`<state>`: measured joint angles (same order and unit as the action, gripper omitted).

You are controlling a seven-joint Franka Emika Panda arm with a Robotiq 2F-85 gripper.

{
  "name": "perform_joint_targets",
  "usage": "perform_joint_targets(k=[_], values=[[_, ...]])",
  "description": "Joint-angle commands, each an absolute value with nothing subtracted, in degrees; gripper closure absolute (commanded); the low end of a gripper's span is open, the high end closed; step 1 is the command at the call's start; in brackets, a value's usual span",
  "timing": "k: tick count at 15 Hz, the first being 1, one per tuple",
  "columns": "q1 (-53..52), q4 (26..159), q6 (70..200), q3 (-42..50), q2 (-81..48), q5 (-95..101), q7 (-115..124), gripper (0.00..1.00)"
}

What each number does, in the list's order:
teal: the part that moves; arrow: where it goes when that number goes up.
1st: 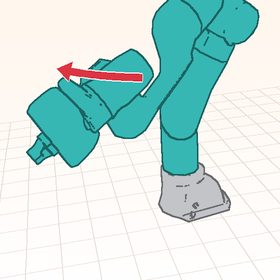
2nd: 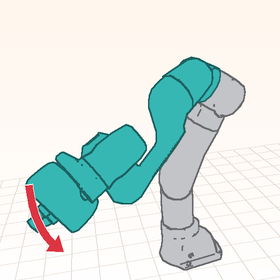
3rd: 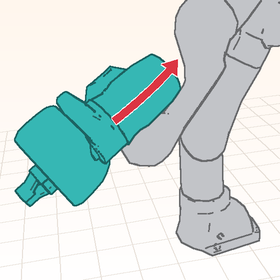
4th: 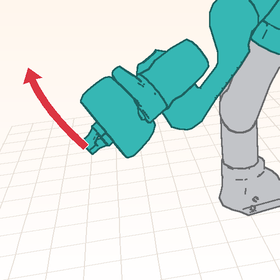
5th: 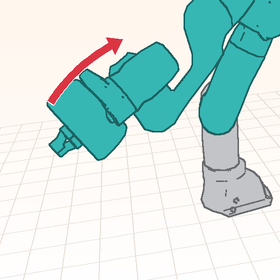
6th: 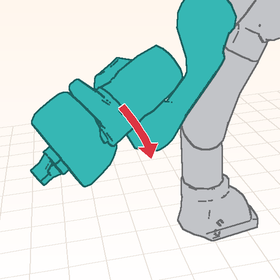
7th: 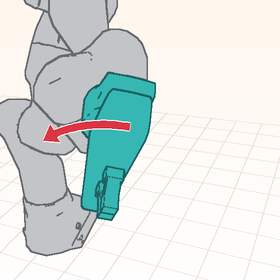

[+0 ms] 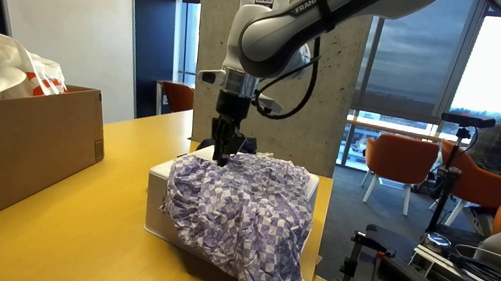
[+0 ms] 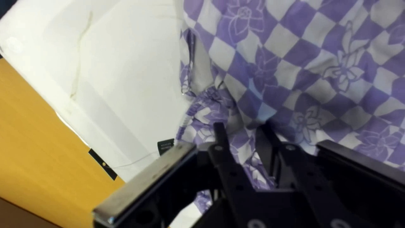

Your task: Put the purple cloth on the white basket

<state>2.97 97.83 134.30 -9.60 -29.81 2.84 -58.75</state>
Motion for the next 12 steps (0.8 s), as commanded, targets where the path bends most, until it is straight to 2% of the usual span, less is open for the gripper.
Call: perform_joint_targets(k=[1,12], values=[[3.59,99.73,133.75,-9.74,-27.79,1.32,-60.03,0.99],[3.59,96.76,132.91,-7.70,-26.30,2.17,-58.29,1.00]])
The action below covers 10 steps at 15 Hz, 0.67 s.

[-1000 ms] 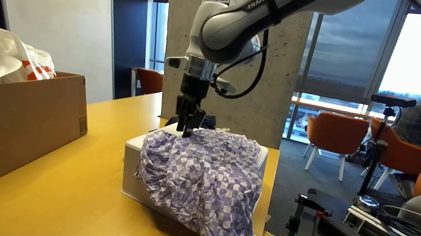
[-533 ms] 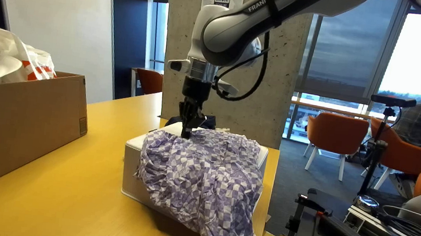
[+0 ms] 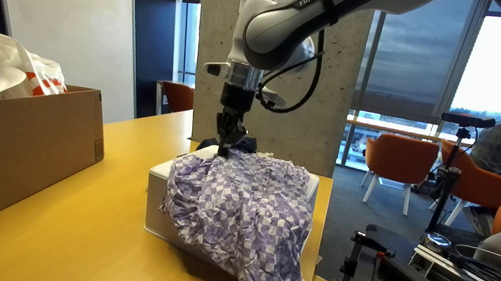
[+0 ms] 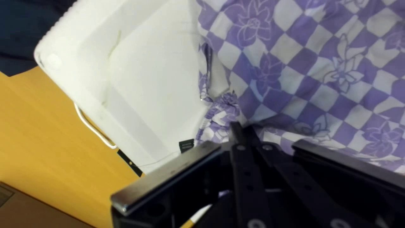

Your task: Put the purple cloth on the white basket

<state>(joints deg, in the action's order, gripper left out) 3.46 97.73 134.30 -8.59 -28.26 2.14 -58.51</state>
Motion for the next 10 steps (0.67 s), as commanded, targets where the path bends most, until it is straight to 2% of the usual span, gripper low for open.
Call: perform_joint_targets(k=[1,10], values=[[3.50,95.96,132.74,-7.29,-26.15,2.45,-58.08,1.00],[2.60,81.89,131.29,-2.00,-33.00,10.03,-54.41,1.00]])
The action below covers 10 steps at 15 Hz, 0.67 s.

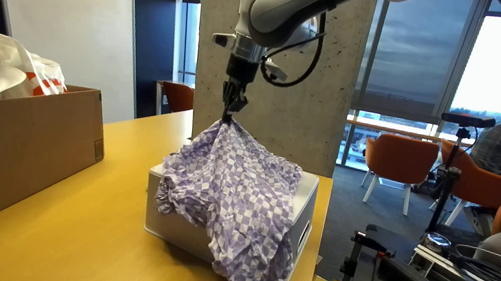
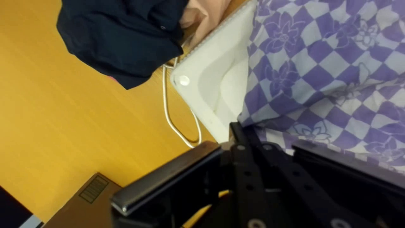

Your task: Put the purple cloth on the white basket

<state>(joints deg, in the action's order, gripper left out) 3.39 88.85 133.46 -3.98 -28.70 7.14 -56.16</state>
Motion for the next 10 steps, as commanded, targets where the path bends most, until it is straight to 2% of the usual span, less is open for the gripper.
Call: perform_joint_targets(k=[1,10], values=[[2.52,80.29,131.42,-1.52,-34.34,11.02,-53.81,1.00],[2.04,71.25,131.36,0.54,-43.85,15.09,-51.71,1.00]])
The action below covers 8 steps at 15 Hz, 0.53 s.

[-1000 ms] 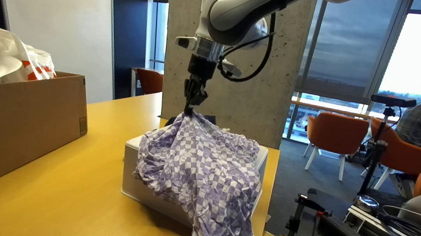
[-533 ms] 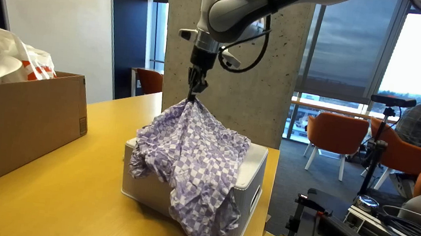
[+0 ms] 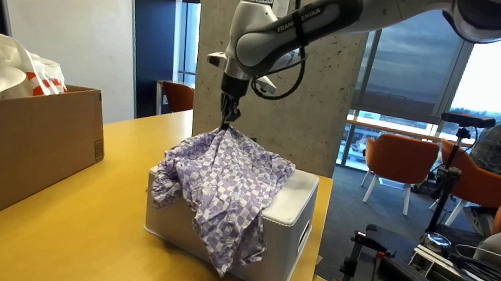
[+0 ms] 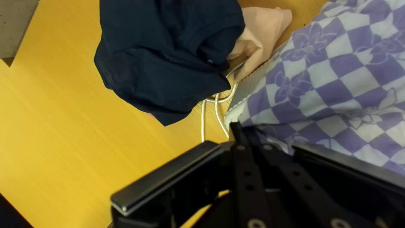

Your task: Put the purple cloth on the white basket

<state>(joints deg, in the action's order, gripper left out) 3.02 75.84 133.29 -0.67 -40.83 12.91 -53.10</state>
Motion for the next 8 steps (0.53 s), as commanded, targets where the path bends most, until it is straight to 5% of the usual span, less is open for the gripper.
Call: perform_joint_targets(k=[1,2,3,8], values=[[1.94,70.75,131.47,0.68,-44.48,15.41,-51.57,1.00],[1.74,70.72,131.54,0.62,-44.49,15.63,-51.35,0.74],[1.55,70.76,131.41,0.51,-44.31,15.88,-51.16,0.73],[-0.48,71.27,131.23,0.79,-39.25,17.63,-49.07,0.38]])
